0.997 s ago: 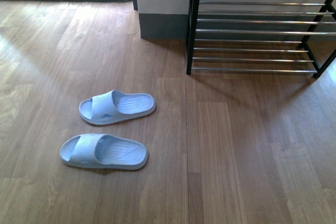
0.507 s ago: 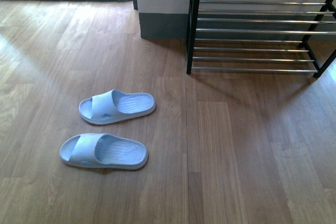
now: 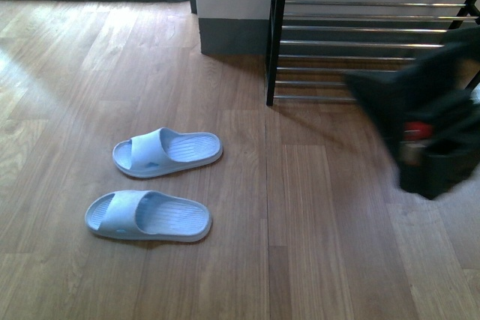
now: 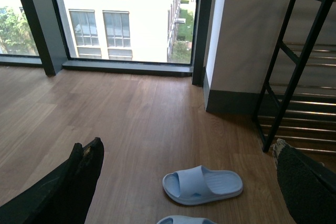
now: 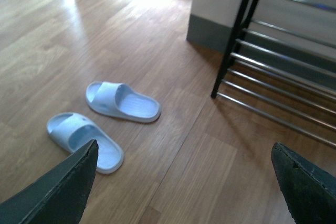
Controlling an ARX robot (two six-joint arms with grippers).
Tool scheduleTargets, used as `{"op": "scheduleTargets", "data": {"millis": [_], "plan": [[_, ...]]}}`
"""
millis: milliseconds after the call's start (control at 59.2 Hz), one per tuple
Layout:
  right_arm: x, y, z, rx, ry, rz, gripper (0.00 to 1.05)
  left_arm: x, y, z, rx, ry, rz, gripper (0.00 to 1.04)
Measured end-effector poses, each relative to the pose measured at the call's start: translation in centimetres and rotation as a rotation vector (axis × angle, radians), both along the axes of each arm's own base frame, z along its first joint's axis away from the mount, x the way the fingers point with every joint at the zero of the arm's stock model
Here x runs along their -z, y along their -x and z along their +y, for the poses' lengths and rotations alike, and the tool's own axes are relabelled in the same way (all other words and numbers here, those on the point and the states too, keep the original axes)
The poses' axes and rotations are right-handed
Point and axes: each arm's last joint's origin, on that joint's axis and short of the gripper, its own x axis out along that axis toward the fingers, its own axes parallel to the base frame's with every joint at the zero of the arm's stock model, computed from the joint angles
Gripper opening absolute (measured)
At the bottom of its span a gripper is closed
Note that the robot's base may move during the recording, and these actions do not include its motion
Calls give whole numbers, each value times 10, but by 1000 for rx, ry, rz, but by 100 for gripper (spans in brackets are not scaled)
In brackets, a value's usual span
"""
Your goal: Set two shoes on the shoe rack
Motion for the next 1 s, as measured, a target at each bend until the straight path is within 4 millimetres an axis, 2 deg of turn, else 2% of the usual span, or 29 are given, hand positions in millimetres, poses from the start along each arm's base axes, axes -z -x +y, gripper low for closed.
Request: {"op": "scheduleTargets", "data": {"millis": [135, 270, 355, 423, 575, 744, 913, 997], "plan": [[31, -35, 41, -87, 69, 69, 96, 0, 0, 0, 0, 0, 0, 95], [74, -68, 80, -163, 129, 145, 96, 0, 0, 0, 0, 0, 0, 95], [115, -93, 111, -218, 174, 184, 96, 0, 0, 0, 0, 0, 0, 95], [135, -104, 125, -240, 190, 196, 96, 0, 0, 0, 0, 0, 0, 95], [181, -126, 151, -283, 214, 225, 96, 0, 0, 0, 0, 0, 0, 95], [222, -150, 175, -323, 217, 231, 96, 0, 0, 0, 0, 0, 0, 95], [260, -158, 196, -384, 267, 227, 96, 0, 0, 0, 0, 0, 0, 95], [280, -155, 212, -420, 298, 216, 96, 0, 0, 0, 0, 0, 0, 95]]}}
